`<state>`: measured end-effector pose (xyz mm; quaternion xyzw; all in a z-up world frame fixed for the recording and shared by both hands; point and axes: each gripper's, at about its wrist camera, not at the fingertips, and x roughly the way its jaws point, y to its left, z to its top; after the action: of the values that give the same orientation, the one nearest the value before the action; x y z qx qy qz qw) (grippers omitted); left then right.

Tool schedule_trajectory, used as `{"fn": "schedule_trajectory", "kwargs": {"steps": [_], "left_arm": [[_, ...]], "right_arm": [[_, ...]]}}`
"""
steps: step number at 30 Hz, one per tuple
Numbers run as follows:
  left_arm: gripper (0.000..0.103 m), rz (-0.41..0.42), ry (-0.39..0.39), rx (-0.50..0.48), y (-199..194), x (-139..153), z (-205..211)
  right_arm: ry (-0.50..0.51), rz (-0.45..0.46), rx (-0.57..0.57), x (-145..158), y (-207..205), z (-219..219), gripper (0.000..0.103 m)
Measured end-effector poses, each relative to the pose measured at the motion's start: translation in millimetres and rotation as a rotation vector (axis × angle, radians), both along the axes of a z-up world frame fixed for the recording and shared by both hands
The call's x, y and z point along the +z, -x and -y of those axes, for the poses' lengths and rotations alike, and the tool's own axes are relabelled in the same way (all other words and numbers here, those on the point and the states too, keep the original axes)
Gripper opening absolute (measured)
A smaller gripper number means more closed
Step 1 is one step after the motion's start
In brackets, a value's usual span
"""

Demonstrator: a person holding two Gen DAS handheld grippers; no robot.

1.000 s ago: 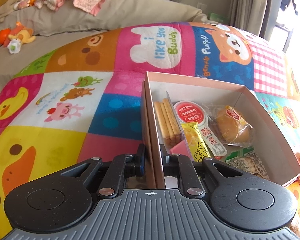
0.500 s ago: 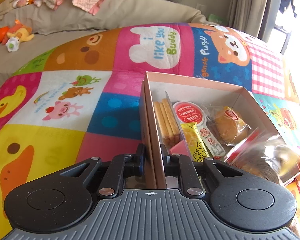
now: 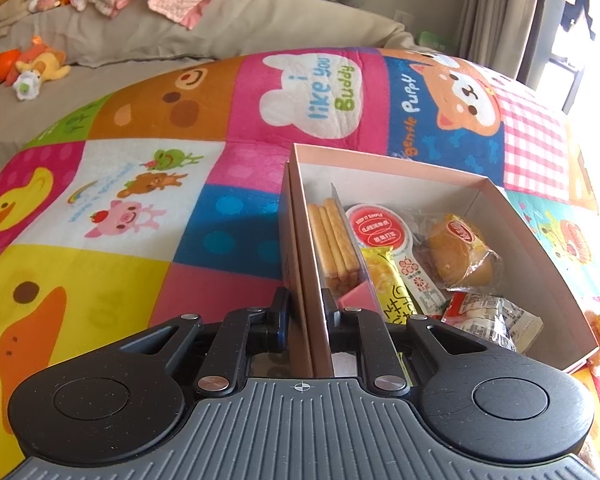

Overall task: Organize objects
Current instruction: 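Reach the right tool toward the puffed rice stick on the mat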

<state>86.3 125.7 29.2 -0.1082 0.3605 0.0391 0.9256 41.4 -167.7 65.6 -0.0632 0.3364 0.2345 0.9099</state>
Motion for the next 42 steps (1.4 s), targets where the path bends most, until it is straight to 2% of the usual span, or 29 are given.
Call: {"fn": "schedule_trajectory", "kwargs": {"steps": [6, 9, 12, 13, 17, 23, 27, 30, 33, 37, 42], "left_arm": [[0.017, -0.005, -0.008, 0.002, 0.0, 0.1, 1.8], [0.017, -0.007, -0.012, 0.003, 0.2, 0.4, 2.5], [0.017, -0.008, -0.013, 0.001, 0.5, 0.4, 2.6], [0.017, -0.009, -0.014, 0.000, 0.8, 0.3, 2.8], [0.017, -0.010, -0.015, 0.001, 1.4, 0.2, 3.0], [0.018, -0.010, -0.015, -0.001, 1.2, 0.2, 3.0], [0.018, -0.010, -0.015, 0.000, 1.1, 0.2, 3.1], [0.018, -0.010, -0.016, -0.001, 1.6, 0.1, 3.7], [0.018, -0.011, -0.016, 0.000, 1.8, 0.1, 3.6], [0.018, -0.010, -0.015, -0.001, 1.5, 0.3, 3.8], [0.018, -0.010, -0.015, -0.001, 1.6, 0.1, 3.7]], "right_arm": [[0.063, -0.089, 0.008, -32.3, 36.6, 25.9, 0.090], [0.093, -0.104, 0.022, -41.8, 52.0, 29.5, 0.093], [0.145, -0.072, 0.010, -46.9, 62.7, 30.7, 0.094], [0.161, -0.053, -0.009, -47.3, 63.5, 32.0, 0.099], [0.167, -0.006, -0.091, -44.3, 59.1, 42.0, 0.101], [0.179, 0.023, -0.136, -42.0, 57.2, 47.2, 0.101], [0.296, 0.113, -0.217, -42.7, 56.4, 50.4, 0.102], [0.372, 0.113, -0.297, -49.8, 48.6, 60.2, 0.102], [0.293, 0.064, -0.330, -47.5, 45.7, 78.9, 0.102], [0.207, 0.062, -0.328, -39.2, 49.7, 85.7, 0.102], [0.099, 0.027, -0.246, -35.3, 53.2, 76.9, 0.102]]}}
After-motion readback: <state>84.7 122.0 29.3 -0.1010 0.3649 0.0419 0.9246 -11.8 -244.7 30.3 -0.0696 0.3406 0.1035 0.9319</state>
